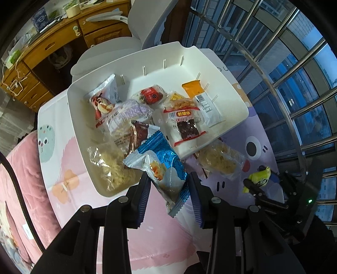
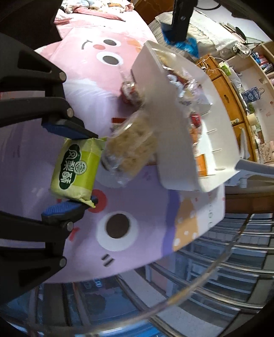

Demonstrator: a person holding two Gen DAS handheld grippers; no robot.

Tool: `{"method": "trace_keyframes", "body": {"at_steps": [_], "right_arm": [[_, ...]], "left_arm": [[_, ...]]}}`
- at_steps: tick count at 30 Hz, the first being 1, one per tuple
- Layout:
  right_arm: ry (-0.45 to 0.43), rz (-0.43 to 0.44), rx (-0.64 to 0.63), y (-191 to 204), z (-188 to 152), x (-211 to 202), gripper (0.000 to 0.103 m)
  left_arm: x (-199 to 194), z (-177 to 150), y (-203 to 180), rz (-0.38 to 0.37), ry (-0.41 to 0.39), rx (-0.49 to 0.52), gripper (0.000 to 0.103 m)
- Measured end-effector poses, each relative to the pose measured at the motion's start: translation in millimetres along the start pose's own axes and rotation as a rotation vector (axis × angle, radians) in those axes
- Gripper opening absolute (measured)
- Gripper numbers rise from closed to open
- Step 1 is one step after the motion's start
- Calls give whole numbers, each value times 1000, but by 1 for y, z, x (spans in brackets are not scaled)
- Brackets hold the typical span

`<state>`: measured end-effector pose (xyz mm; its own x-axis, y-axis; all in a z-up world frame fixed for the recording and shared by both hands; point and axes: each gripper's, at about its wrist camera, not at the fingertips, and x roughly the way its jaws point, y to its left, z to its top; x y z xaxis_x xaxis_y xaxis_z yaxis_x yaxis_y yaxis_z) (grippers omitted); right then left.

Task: Organize snacks
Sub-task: 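Lift both snacks over the white tray and open both tools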

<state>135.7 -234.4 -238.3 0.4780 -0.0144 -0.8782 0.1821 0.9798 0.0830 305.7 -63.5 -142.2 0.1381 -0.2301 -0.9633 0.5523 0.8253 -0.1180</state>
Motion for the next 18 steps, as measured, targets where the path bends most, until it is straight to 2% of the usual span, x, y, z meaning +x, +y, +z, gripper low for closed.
{"method": "trace_keyframes", "body": {"at_steps": [10, 18], "right_arm": [[-121, -21, -44, 18, 58, -26, 53], [-216, -20, 14, 20, 97, -29, 53]], "left_arm": [[0, 18, 7, -25, -29, 32, 36], [3, 31, 17, -71, -75, 33, 36]]}}
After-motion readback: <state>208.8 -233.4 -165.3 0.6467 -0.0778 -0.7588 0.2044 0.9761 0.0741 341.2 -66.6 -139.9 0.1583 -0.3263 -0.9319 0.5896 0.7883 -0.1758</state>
